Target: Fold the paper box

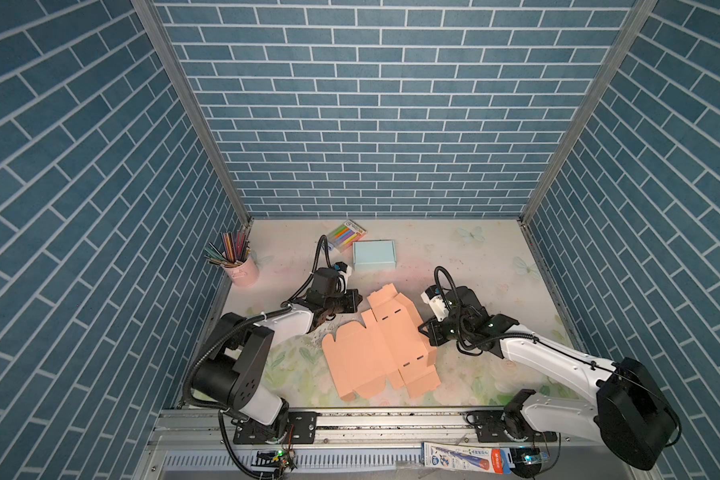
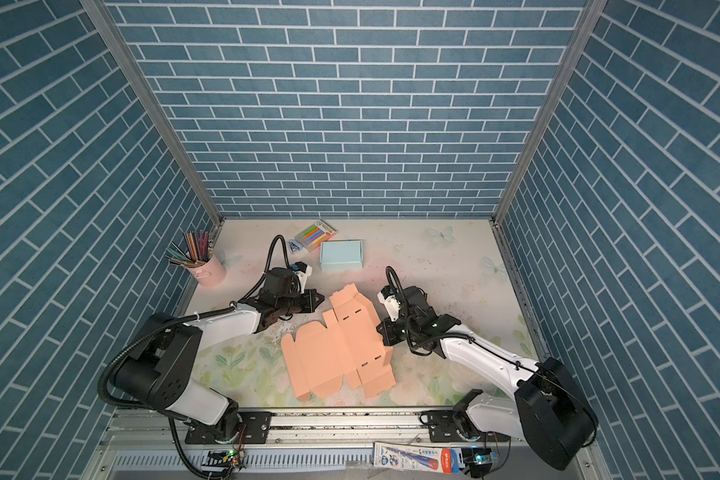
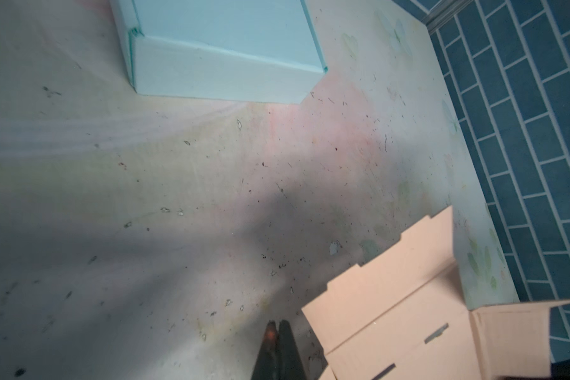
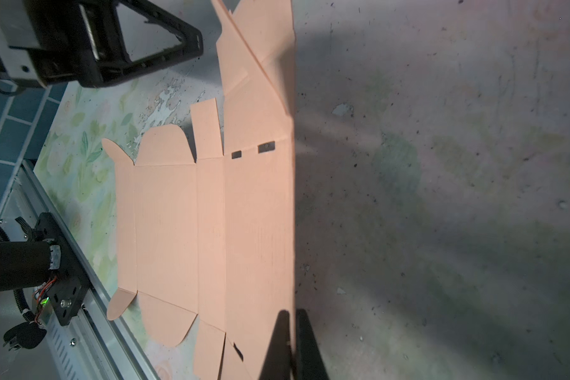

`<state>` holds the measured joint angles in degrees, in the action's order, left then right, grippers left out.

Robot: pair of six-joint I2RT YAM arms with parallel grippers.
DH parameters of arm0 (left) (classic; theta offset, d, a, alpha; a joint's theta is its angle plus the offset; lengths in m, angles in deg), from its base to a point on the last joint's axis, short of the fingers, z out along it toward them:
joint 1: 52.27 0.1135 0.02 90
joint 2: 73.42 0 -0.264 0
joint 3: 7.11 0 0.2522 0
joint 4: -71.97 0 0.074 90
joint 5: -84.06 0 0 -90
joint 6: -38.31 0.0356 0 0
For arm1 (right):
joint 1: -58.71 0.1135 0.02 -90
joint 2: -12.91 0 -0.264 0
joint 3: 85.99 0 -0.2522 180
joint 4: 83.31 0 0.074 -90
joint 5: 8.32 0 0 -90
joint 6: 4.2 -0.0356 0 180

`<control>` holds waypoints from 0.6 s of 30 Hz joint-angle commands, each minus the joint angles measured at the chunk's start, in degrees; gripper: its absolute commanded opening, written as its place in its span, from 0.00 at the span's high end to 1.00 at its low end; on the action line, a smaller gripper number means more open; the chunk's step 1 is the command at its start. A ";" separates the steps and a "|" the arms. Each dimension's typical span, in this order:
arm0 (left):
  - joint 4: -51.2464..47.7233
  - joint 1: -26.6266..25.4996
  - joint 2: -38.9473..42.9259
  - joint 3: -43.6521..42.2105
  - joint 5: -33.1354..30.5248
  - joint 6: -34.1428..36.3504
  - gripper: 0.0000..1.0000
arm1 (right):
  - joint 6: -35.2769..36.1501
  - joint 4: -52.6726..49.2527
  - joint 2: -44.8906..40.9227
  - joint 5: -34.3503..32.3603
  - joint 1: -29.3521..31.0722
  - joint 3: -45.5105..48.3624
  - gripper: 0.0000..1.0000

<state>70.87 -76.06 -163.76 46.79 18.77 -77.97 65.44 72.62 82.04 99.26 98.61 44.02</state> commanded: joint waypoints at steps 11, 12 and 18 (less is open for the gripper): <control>0.21 -2.72 -1.31 0.11 2.76 1.20 0.97 | 4.89 -2.74 -0.47 -2.70 -0.26 -3.76 0.99; 0.61 -2.98 -0.91 -0.42 2.69 0.77 0.97 | 4.98 -2.93 -0.39 -2.94 -0.16 -3.84 0.99; 0.55 -5.42 1.31 -2.64 1.90 -0.13 0.97 | 5.76 -3.00 0.31 -3.02 -0.17 -4.57 0.99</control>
<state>71.22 -80.09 -163.72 45.59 20.74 -77.82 68.33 69.30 81.99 97.32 98.55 41.60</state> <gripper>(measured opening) 0.043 0.049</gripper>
